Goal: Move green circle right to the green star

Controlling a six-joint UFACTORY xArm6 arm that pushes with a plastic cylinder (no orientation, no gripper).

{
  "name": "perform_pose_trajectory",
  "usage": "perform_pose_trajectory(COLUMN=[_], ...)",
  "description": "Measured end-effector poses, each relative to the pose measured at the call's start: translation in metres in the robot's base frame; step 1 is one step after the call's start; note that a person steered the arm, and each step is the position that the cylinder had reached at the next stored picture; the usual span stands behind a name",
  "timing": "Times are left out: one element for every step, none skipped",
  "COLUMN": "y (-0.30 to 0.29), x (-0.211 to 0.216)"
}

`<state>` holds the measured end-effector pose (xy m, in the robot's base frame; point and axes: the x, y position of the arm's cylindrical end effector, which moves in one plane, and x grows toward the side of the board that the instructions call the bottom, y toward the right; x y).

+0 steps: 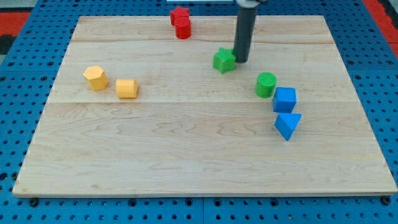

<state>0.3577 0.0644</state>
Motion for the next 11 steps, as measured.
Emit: perform_pose_trajectory(y=[-0.031, 0.006, -0.016, -0.075, -0.052, 0.027, 0.121, 0.135, 0.054, 0.002, 0.027], x=[0.037, 0.005, -0.011, 0.020, 0.008, -0.018, 0.006, 0.053, 0.067, 0.061, 0.059])
